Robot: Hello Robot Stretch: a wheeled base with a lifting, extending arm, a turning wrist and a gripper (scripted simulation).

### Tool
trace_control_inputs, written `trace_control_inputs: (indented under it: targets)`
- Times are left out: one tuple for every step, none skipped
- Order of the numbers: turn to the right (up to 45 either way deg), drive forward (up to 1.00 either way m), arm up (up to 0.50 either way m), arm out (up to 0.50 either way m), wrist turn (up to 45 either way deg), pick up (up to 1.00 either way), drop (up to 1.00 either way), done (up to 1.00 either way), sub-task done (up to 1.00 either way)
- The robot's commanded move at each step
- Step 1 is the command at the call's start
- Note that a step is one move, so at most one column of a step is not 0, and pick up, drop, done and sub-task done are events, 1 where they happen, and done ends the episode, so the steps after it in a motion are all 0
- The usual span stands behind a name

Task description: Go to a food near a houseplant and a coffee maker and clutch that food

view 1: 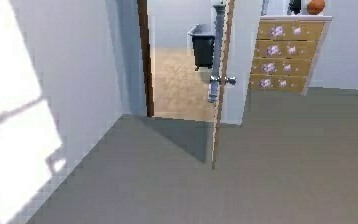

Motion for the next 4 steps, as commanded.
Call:
trace_control_inputs:
  targets:
    - [-3.0, 0.00, 0.00, 0.00, 0.0, 0.00, 0.00, 0.00, 0.00]
    - [0.0, 1.00, 0.00, 0.00, 0.0, 0.00, 0.00, 0.00, 0.00]
    - [-3.0, 0.00, 0.00, 0.00, 0.0, 0.00, 0.00, 0.00, 0.00]
    - [0.0, 0.45, 0.00, 0.00, 0.0, 0.00, 0.00, 0.00, 0.00]
